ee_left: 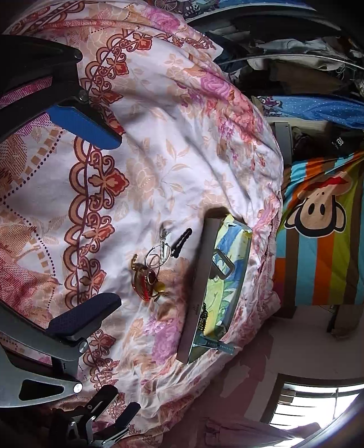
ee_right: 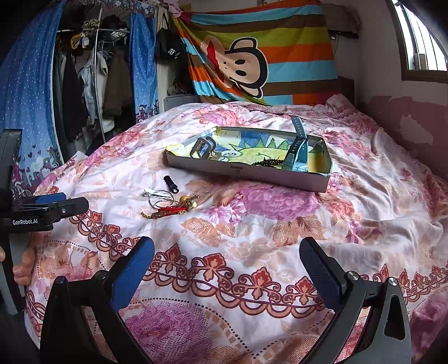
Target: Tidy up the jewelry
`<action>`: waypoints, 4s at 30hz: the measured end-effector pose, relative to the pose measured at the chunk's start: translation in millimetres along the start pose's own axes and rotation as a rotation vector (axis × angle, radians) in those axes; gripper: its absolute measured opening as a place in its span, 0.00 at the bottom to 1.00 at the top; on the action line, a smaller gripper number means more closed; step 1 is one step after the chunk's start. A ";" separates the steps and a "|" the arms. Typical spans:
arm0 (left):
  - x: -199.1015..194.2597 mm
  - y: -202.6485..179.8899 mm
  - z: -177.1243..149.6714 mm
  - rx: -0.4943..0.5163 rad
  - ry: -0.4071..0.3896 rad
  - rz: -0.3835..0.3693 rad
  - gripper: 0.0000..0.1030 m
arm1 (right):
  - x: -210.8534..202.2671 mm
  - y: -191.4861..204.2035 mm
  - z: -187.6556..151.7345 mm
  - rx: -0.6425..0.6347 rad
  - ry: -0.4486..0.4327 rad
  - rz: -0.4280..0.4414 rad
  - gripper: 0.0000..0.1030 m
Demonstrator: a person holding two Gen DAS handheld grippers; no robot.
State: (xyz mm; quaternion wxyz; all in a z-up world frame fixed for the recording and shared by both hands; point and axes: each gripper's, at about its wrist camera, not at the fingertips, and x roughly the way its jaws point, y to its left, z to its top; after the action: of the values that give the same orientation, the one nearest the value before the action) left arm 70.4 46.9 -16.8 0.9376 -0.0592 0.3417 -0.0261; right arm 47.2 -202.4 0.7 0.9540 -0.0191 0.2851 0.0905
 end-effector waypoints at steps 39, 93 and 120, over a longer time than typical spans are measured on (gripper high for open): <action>68.7 21.2 56.0 -0.116 0.110 -0.162 0.94 | 80.2 -3.3 41.3 -0.027 0.152 0.154 0.99; 139.1 35.7 69.9 -0.297 0.220 -0.340 0.14 | 171.6 19.9 59.3 0.039 0.229 0.396 0.25; 112.7 15.6 129.3 -0.270 -0.141 -0.349 0.14 | 148.2 -34.0 119.7 0.099 -0.110 0.113 0.25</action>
State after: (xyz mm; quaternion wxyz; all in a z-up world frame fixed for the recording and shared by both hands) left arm 240.0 64.3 7.5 0.9239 -0.2441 0.2604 -0.1377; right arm 239.8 -201.3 19.3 0.9613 0.0491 0.2372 0.1309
